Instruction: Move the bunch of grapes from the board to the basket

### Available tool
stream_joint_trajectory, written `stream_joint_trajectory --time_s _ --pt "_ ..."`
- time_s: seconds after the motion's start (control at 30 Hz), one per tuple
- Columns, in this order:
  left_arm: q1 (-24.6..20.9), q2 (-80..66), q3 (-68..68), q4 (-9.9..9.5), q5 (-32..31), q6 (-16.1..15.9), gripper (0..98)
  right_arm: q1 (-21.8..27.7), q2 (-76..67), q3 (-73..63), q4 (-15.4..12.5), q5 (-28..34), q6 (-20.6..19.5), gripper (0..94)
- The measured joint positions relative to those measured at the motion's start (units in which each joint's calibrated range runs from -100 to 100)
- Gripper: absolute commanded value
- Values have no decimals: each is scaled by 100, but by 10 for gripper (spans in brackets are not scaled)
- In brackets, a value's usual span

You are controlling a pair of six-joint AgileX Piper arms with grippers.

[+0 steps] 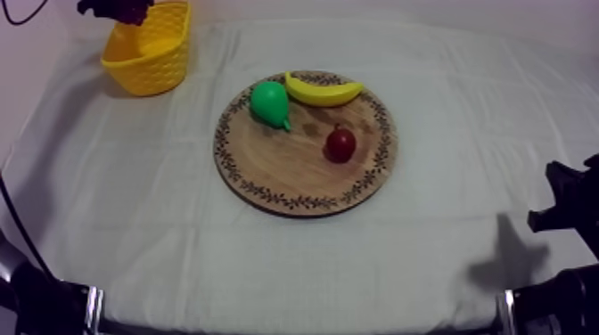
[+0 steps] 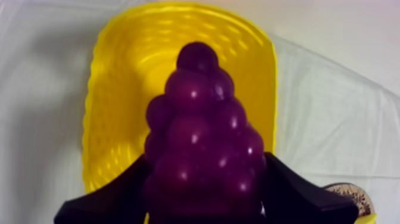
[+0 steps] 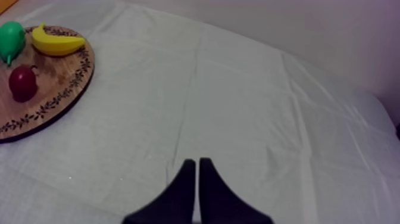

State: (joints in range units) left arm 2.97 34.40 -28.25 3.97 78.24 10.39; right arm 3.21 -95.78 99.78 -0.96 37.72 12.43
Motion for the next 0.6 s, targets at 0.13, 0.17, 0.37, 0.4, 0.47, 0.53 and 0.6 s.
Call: stream_joint_trajectory --time_s 0.13,0.17,0.37,0.4,0.47,0.53,0.6 --pt "-8 57 -52 0 -138 -3 693 0 0 0 0 0 0 3" --pt "-13 62 -52 0 -180 -7 733 0 0 0 0 0 0 3" --pt "-39 62 41 -23 -465 -30 834 0 0 0 0 0 0 3" --pt "-39 56 90 -17 -545 -48 819 0 0 0 0 0 0 3" --pt "-35 56 139 -17 -697 -92 783 0 0 0 0 0 0 3" --pt "-21 56 157 -22 -792 -134 753 0 0 0 0 0 0 3" --pt "-13 56 161 -22 -874 -154 734 0 0 0 0 0 0 3"
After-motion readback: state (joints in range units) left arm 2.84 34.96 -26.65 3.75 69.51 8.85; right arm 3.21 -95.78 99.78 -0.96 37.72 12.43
